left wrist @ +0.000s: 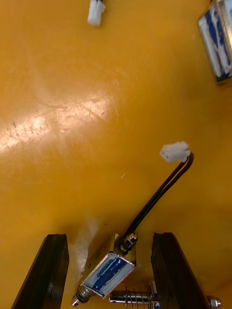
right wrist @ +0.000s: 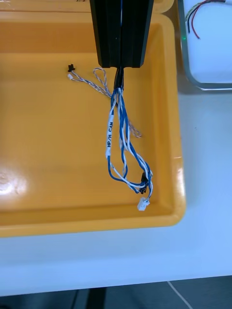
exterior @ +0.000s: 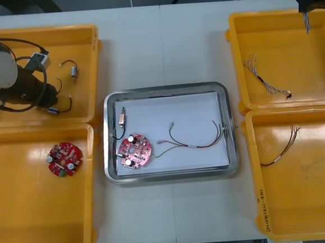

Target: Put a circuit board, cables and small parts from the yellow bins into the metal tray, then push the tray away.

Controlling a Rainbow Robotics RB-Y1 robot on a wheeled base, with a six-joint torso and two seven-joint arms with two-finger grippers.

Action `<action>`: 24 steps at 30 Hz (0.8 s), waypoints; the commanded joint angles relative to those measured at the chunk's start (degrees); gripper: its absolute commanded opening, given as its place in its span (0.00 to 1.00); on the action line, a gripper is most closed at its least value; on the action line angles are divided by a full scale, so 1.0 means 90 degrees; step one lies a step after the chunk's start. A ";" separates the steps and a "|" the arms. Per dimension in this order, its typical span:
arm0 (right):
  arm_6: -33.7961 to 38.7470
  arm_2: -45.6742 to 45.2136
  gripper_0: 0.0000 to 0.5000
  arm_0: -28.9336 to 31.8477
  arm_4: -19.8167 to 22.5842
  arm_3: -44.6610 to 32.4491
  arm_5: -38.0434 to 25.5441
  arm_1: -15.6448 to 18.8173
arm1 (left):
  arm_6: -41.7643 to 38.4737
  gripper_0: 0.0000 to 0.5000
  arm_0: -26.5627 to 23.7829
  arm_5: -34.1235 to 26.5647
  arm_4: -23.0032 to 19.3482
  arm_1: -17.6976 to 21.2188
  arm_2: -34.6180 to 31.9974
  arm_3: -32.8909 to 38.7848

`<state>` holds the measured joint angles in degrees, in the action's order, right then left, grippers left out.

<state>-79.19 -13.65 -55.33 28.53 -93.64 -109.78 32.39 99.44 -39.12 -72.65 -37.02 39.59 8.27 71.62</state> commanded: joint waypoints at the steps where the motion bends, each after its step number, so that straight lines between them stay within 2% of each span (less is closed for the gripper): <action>1: 0.0000 0.0765 0.00 0.0073 0.0648 -0.0582 -0.0024 0.0532 | 0.0436 1.00 0.0245 0.0192 0.0012 -0.0044 0.0087 0.0060; 3: 0.0000 0.0911 0.00 0.0083 0.0814 -0.0660 -0.0024 0.0601 | 0.0445 1.00 0.0294 0.0270 0.0022 -0.0034 0.0087 0.0060; 6: 0.0000 0.0911 0.00 0.0083 0.0814 -0.0660 -0.0024 0.0601 | 0.0445 1.00 0.0294 0.0270 0.0022 -0.0034 0.0087 0.0060; 7: -0.0010 0.1409 0.00 0.0083 0.1469 -0.0904 -0.0024 0.0855 | 0.0445 1.00 0.0362 0.0367 0.0032 -0.0034 0.0087 0.0060; 8: 0.0009 0.1536 0.00 0.0083 0.1625 -0.1002 -0.0024 0.0913 | 0.0445 1.00 0.0362 0.0367 0.0032 -0.0024 0.0087 0.0060; 9: -0.0010 0.1595 0.00 0.0083 0.1703 -0.1050 -0.0024 0.0943 | 0.0445 0.87 0.0362 0.0367 0.0041 -0.0034 0.0087 0.0060; 10: -0.0030 0.1702 0.00 0.0073 0.1849 -0.1138 -0.0024 0.0972 | 0.0436 0.17 0.0362 0.0367 0.0041 -0.0034 0.0087 0.0060; 11: -0.0030 0.1790 0.00 0.0083 0.1986 -0.1226 -0.0024 0.1001 | 0.0426 0.00 0.0362 0.0367 0.0041 -0.0034 0.0087 0.0060; 20: -0.0127 0.2337 0.00 0.0073 0.2914 -0.1802 -0.0024 0.1011 | 0.0426 0.00 0.0362 0.0367 0.0032 0.0025 0.0019 0.0128; 24: -0.0264 0.2718 0.00 0.0073 0.3060 -0.2017 -0.0024 0.0962 | 0.0436 0.00 0.0362 0.0270 0.0032 0.0122 -0.0147 0.0334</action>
<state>-79.20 7.66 -54.67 55.27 -109.00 -109.83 39.69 99.44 -37.88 -69.80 -37.03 39.62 8.23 72.11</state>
